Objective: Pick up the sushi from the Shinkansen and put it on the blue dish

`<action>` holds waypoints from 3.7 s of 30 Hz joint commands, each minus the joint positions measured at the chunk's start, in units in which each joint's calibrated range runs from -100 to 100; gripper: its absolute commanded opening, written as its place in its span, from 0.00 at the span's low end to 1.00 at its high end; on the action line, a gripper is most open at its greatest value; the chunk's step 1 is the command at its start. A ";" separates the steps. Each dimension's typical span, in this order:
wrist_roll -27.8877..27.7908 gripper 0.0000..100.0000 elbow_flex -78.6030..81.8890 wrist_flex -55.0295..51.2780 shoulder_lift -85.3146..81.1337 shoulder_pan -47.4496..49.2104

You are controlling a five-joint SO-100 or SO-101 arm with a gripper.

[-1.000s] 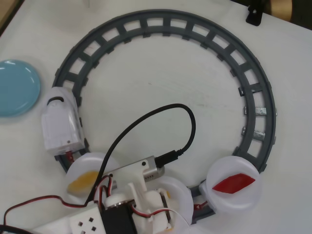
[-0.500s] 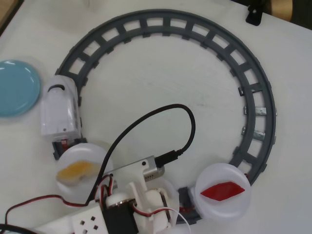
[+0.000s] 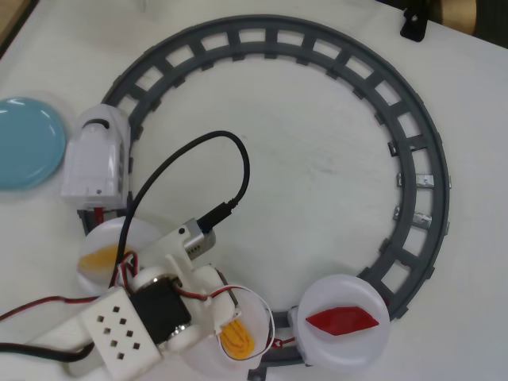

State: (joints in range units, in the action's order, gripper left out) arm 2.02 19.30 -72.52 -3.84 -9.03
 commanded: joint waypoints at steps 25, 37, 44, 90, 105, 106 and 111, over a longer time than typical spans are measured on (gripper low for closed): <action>-0.87 0.03 -24.53 -11.68 -0.27 8.86; -1.44 0.03 -43.56 -21.19 0.64 29.37; -2.59 0.03 -43.47 -20.68 0.81 46.97; -8.76 0.03 -33.19 16.17 27.77 70.65; -8.97 0.25 -33.19 14.64 28.02 70.03; -9.29 0.27 -33.19 14.64 28.02 70.03; -10.02 0.28 -33.10 14.64 28.10 69.95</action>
State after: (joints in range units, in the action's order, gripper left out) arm -7.71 -10.70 -57.56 24.76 61.67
